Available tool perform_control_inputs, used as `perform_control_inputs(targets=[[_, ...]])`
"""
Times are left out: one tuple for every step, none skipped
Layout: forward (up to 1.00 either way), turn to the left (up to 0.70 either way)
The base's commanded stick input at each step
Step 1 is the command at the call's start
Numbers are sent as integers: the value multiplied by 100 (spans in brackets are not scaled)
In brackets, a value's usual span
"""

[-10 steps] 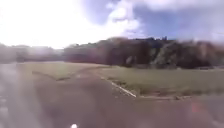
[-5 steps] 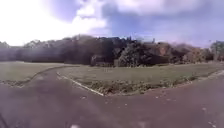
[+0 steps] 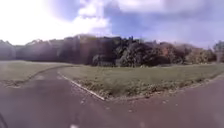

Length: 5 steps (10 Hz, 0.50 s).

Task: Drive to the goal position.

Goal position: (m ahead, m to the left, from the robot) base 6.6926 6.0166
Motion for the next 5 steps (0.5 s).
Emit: perform_control_inputs(targets=[[70, 14], [70, 14], [46, 17], [24, 24], [4, 70]])
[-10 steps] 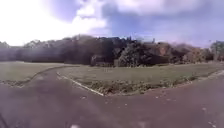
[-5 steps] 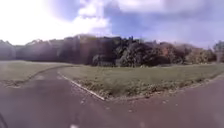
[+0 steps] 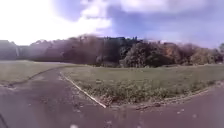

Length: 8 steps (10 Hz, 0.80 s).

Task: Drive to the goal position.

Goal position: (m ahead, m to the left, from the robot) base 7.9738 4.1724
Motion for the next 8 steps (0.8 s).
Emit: perform_control_inputs(targets=[[4, 70], [4, 70], [4, 70], [5, 70], [4, 70], [4, 70], [10, 53], [19, 24]])
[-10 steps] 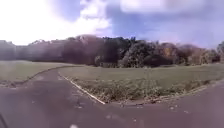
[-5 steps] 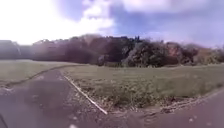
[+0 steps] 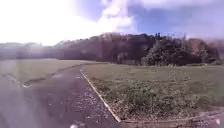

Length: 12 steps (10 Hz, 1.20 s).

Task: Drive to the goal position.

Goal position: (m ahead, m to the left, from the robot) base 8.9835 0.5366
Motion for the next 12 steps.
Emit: perform_control_inputs(targets=[[70, 0], [70, 0], [70, 0], [70, 0], [70, 0], [70, 0], [70, 0], [70, 0], [70, 0], [70, 0], [70, 0], [70, 0]])
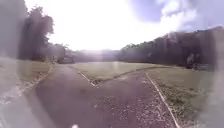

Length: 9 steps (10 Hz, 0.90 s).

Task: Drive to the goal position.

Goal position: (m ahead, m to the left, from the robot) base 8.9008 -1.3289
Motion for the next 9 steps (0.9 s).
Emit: perform_control_inputs(targets=[[70, -6], [70, -11], [70, -14], [70, -14], [70, -14], [70, -14], [70, -14], [70, -14], [70, -14]])
